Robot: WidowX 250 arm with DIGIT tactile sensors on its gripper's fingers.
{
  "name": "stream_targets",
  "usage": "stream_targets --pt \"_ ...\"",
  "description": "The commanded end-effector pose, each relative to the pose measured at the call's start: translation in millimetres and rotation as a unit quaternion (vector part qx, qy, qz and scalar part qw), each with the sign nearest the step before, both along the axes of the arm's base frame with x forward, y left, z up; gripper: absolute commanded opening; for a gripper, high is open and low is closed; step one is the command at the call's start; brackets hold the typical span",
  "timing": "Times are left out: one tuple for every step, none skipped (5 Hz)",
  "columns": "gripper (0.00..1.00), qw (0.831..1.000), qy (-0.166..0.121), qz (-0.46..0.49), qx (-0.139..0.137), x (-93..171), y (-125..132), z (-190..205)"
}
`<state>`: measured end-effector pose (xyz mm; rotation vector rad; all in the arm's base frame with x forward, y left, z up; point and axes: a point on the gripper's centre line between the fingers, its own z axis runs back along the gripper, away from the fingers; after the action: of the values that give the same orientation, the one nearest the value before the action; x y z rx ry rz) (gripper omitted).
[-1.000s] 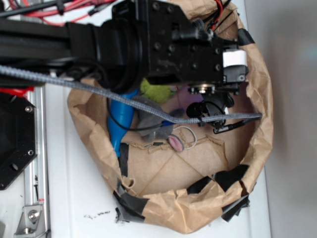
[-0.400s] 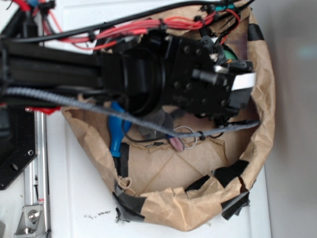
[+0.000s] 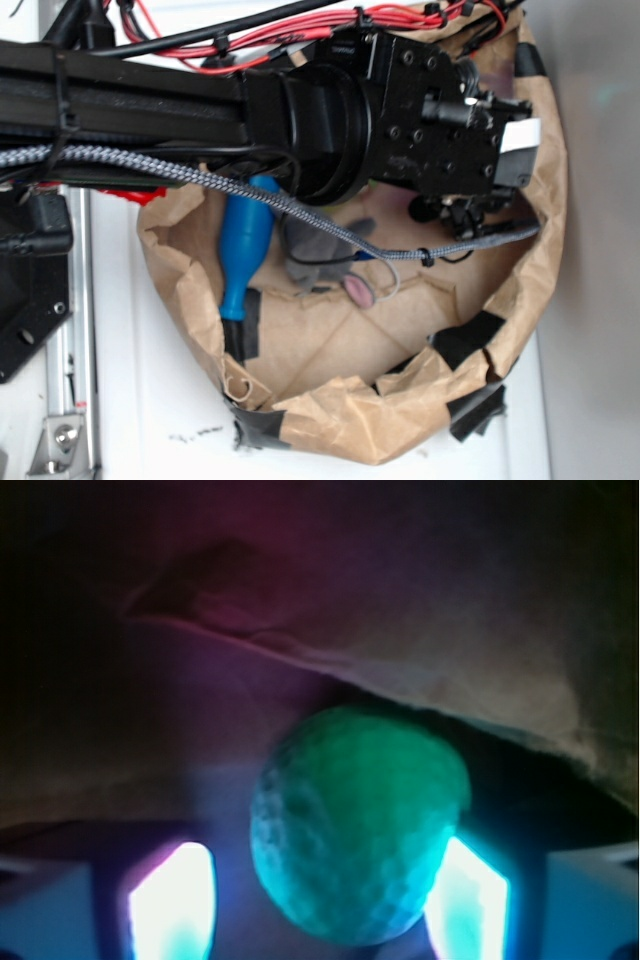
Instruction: Grab the green ball.
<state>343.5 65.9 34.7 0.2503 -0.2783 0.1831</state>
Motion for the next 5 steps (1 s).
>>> stream_targets --pt "0.00 0.998 0.011 -0.027 -0.049 1 -2 25" --pt "0.00 0.988 0.047 -0.091 -0.115 -12 -26 48" --pt "0.00 0.974 0.083 -0.146 -0.152 -30 -60 68" --pt "0.00 0.963 0.116 -0.184 -0.162 -45 -80 80" --pt "0.00 0.968 0.104 -0.157 -0.168 -51 -82 83"
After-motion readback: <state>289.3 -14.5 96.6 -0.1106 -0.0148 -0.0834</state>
